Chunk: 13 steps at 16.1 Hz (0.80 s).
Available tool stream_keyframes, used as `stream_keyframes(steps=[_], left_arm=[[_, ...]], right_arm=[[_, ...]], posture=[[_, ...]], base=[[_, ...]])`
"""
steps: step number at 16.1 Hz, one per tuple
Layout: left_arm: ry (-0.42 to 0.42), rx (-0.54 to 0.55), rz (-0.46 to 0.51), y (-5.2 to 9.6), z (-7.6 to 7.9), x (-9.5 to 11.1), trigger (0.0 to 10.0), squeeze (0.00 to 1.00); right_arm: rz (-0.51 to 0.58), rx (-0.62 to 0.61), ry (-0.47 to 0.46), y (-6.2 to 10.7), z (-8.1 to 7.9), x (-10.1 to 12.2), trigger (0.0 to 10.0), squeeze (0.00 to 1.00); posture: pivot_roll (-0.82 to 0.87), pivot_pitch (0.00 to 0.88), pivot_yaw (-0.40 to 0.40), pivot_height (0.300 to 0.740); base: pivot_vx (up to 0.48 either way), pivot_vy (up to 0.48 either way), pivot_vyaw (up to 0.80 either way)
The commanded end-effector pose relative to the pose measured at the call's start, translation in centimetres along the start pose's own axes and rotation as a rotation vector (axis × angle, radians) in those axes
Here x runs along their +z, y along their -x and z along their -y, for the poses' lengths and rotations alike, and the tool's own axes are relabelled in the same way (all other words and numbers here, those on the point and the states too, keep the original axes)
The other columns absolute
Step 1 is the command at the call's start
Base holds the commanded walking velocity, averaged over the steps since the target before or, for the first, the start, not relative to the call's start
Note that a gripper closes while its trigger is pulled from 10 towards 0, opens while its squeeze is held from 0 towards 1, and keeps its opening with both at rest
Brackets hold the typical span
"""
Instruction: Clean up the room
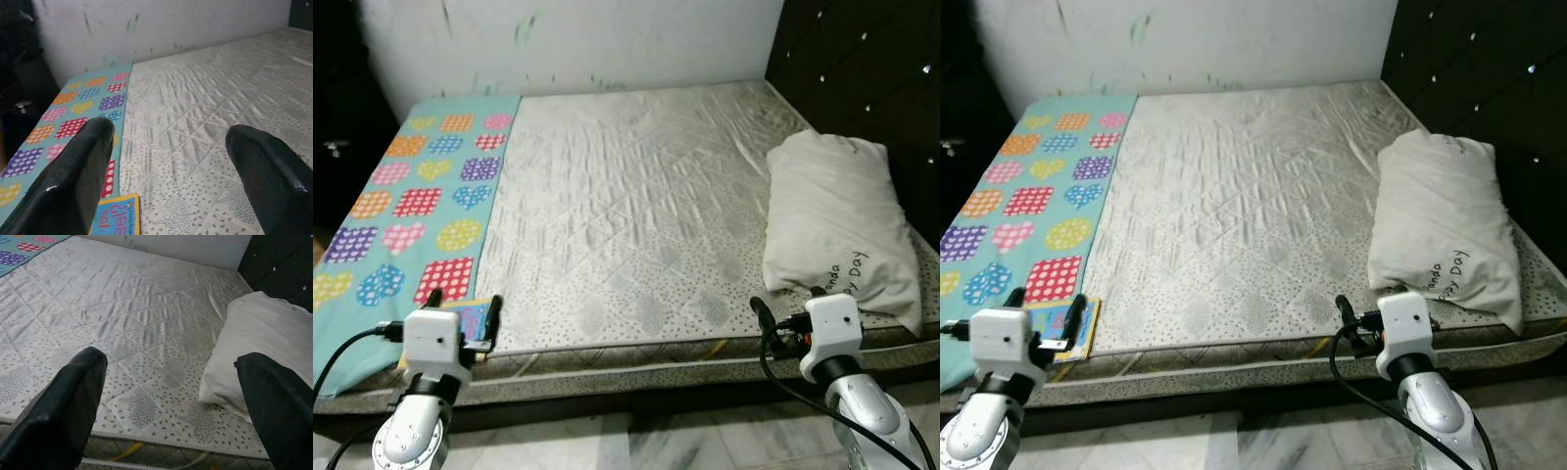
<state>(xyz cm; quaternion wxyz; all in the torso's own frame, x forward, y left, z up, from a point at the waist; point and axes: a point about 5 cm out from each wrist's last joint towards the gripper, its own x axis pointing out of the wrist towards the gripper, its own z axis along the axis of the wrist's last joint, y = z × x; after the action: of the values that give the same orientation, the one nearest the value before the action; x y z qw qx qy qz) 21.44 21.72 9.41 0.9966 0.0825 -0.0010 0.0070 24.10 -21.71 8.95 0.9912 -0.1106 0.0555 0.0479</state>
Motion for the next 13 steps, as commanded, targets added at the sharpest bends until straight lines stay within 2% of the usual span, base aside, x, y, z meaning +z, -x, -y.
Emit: stream_keyframes(steps=[1,13], left_arm=[[-0.005,-0.017,0.007,0.13,-0.25,0.41,10.0,0.0],[0.043,-0.046,-0.009,0.2,0.07,0.51,10.0,0.0]], right_arm=[[0.026,0.001,-0.004,-0.07,-0.2,0.44,10.0,0.0],[0.036,0.005,0.006,-0.21,-0.27,0.58,10.0,0.0]], posture=[[-0.18,0.033,0.052,0.74],[-0.18,0.042,0.051,0.74]], base=[[0.0,0.0,0.0],[0.354,0.0,0.0]])
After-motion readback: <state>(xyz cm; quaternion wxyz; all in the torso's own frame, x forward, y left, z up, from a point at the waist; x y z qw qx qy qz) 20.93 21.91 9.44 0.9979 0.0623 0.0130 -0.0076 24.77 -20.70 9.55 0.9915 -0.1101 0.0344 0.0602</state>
